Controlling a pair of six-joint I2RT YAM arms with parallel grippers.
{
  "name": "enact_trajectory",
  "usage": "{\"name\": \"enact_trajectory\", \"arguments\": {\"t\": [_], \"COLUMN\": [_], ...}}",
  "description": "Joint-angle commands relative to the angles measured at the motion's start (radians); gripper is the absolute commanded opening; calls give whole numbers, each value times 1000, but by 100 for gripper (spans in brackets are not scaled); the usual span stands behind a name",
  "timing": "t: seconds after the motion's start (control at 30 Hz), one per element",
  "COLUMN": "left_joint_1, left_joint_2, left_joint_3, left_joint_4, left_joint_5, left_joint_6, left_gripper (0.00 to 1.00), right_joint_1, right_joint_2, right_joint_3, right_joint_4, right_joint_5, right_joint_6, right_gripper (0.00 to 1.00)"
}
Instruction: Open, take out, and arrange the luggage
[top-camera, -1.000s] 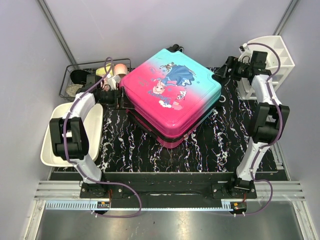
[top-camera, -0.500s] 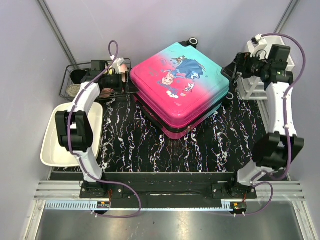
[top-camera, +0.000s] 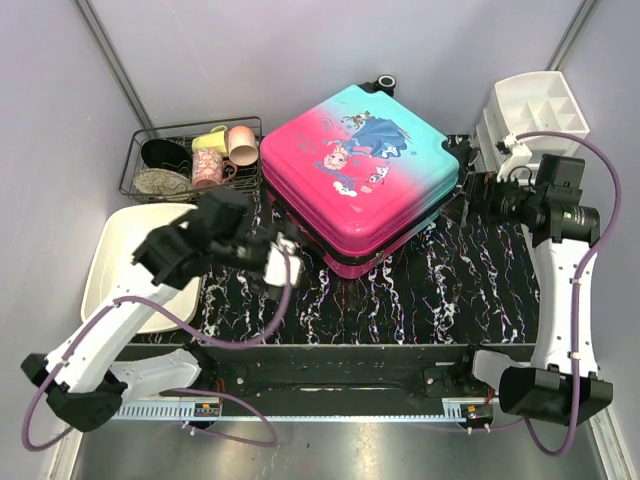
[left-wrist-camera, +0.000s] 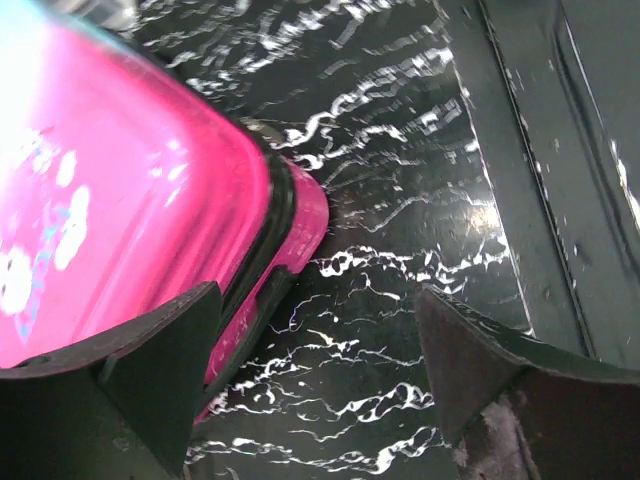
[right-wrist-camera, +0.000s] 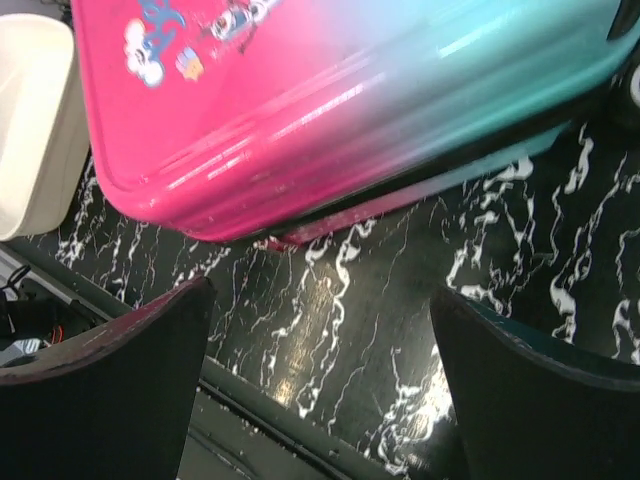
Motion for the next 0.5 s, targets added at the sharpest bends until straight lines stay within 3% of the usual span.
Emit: {"name": "enact_trajectory", "arguments": {"t": [0.0, 0.03, 0.23, 0.3, 0.47], "left_joint_1": [-211, -307, -561, -595, -635], "left_joint_2": [98, 153, 371, 430, 579], "left_joint_3": [-8, 22, 102, 134, 243], "left_joint_4": [-111, -119, -108, -87, -63], "left_joint_5": [-241, -284, -582, -700, -764], "left_joint_6": [253, 257, 360, 400, 408], "left_gripper": [80, 79, 64, 58, 49], "right_joint_1": [5, 5, 5, 5, 3], "right_joint_2": [-44, -51, 13, 43, 94], "right_joint_3": [-51, -58, -88, -80, -98], "right_joint_4": [-148, -155, -168, -166, -151], "right_joint_5": [113, 125, 147, 168, 149], "right_joint_6": [-18, -10, -18, -24, -31], "right_gripper": [99, 99, 100, 100, 100]}}
